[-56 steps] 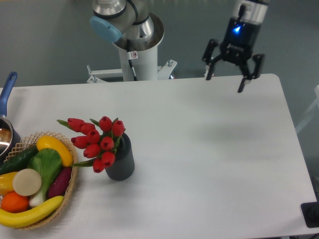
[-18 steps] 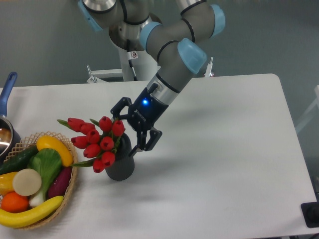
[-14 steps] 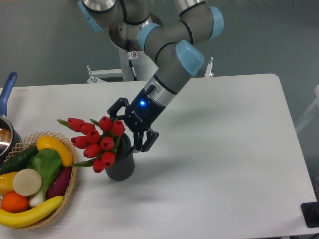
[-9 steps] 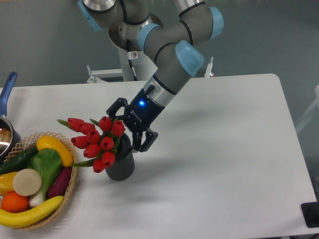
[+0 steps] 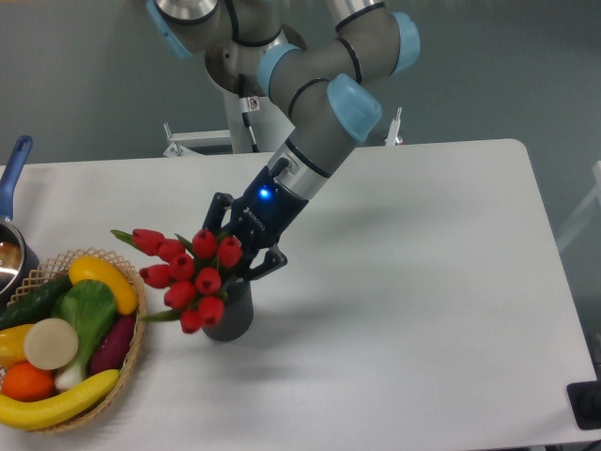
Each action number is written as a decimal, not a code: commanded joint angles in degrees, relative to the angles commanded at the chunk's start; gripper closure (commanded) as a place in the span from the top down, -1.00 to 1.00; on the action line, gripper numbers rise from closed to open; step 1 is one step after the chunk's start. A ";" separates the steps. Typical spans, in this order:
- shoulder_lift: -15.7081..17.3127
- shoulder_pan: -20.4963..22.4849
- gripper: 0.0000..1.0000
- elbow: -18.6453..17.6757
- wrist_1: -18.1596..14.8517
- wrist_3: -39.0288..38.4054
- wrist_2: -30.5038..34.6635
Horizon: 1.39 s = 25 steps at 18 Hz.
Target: Pick up the flowers from the vase
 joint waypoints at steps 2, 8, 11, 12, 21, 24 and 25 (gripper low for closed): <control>0.00 0.00 -0.44 0.00 0.00 -0.09 0.00; 0.70 0.26 -0.42 0.17 0.00 -0.26 -0.26; 2.11 0.26 -0.42 0.79 0.00 -3.15 -2.01; 2.55 0.35 -0.42 0.88 0.00 -3.95 -2.72; 6.23 2.36 -0.42 3.95 -0.09 -14.22 -6.94; 7.12 4.57 -0.42 4.74 -0.09 -17.31 -11.68; 7.29 5.01 -0.42 5.27 -0.17 -18.01 -11.78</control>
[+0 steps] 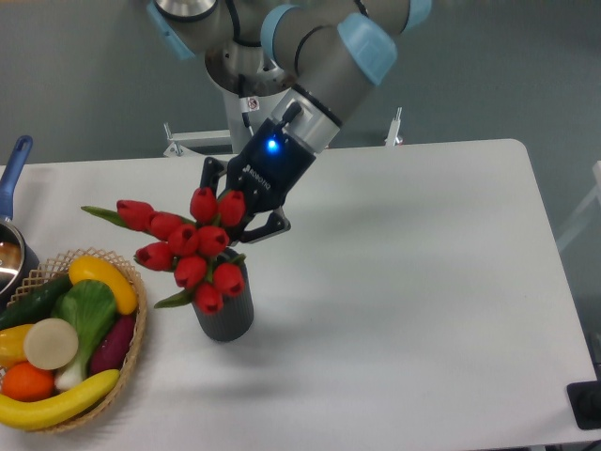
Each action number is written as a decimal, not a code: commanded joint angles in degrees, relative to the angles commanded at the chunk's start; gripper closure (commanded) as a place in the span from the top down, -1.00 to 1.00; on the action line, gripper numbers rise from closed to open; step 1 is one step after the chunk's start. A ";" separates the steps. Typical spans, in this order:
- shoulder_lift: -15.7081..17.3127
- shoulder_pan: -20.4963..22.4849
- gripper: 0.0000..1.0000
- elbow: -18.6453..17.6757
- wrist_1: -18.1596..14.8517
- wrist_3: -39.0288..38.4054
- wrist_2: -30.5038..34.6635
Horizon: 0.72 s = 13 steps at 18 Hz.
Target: Pick up the flowers from the vase
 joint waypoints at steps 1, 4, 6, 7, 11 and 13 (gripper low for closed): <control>0.00 0.53 -0.42 0.70 0.00 -1.31 -0.35; -0.09 1.32 -0.42 3.69 0.00 -5.71 -0.61; -0.17 2.28 -0.42 4.49 0.00 -6.69 -1.49; -0.17 2.81 -0.42 4.84 0.00 -6.69 -2.28; -0.17 3.96 -0.42 5.54 -0.09 -8.62 -3.69; -0.17 4.92 -0.42 6.50 -0.09 -8.79 -4.04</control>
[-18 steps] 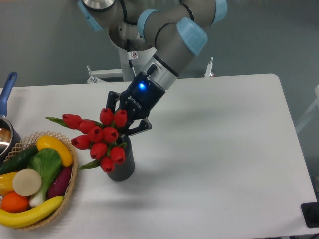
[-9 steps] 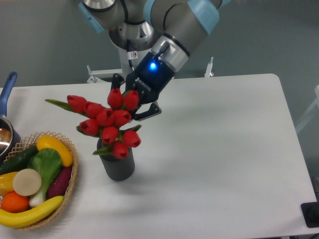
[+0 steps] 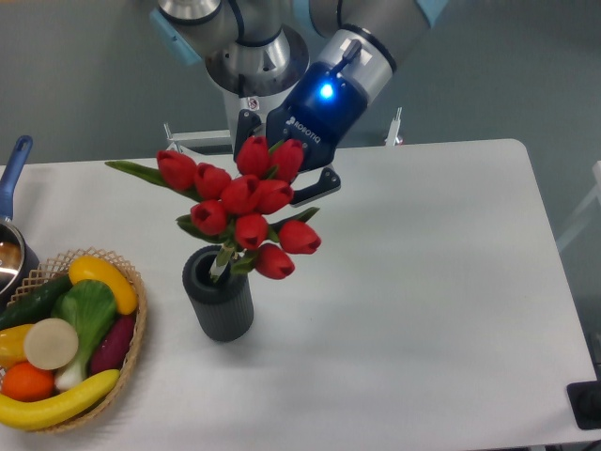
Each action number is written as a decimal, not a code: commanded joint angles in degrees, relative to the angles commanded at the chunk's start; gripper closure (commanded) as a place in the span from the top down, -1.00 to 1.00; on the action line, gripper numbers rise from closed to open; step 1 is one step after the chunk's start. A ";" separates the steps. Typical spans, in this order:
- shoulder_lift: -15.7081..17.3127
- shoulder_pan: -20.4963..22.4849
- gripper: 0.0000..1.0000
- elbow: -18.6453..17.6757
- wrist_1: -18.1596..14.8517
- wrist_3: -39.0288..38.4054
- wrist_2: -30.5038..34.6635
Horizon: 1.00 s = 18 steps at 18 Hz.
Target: Pick up the flowers from the vase
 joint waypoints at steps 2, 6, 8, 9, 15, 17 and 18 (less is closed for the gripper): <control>0.00 0.62 -0.42 0.88 0.00 -0.70 -0.35; -0.79 1.76 -0.42 2.46 0.09 -0.09 -0.35; -1.58 2.99 -0.42 3.52 0.26 0.87 -0.35; -2.02 3.52 -0.42 3.70 0.26 2.36 -0.35; -2.64 7.56 -0.41 3.61 0.35 5.53 -0.35; -2.81 8.62 -0.41 3.61 0.35 6.24 -0.35; -3.07 8.79 -0.41 3.61 0.44 6.33 -0.35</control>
